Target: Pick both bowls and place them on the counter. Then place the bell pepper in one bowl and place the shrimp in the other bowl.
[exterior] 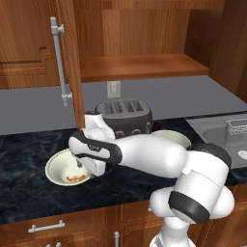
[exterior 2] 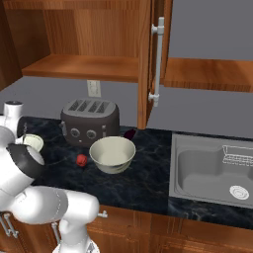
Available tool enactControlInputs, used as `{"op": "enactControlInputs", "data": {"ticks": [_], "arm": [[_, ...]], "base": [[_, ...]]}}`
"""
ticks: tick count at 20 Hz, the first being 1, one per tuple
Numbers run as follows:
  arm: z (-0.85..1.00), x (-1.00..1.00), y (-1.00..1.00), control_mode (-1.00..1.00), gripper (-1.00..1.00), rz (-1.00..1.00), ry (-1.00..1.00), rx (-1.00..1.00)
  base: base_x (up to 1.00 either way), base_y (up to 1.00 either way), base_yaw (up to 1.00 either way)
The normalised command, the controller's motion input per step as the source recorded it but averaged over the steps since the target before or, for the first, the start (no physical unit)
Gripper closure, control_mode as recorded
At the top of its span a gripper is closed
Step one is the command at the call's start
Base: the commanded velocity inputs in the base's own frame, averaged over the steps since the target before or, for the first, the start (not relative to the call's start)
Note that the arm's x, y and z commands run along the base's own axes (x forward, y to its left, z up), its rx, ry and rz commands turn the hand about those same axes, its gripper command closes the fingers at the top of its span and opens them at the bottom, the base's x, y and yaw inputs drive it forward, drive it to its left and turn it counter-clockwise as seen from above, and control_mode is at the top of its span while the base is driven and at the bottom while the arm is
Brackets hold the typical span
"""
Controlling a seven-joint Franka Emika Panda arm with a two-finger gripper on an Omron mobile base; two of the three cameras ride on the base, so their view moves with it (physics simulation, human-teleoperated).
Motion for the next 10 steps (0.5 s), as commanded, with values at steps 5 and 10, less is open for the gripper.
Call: {"op": "enactControlInputs", "data": {"ticks": [5,10], "arm": [[0.21,-0.07,-0.40,-1.00,-1.00,-0.04,-0.01,0.00],[0.50,-0.05,-0.43,-1.00,-1.00,-0.05,0.00,0.00]], "base": [[0.00,0.00,0.00],[0.00,0.00,0.00]]}}
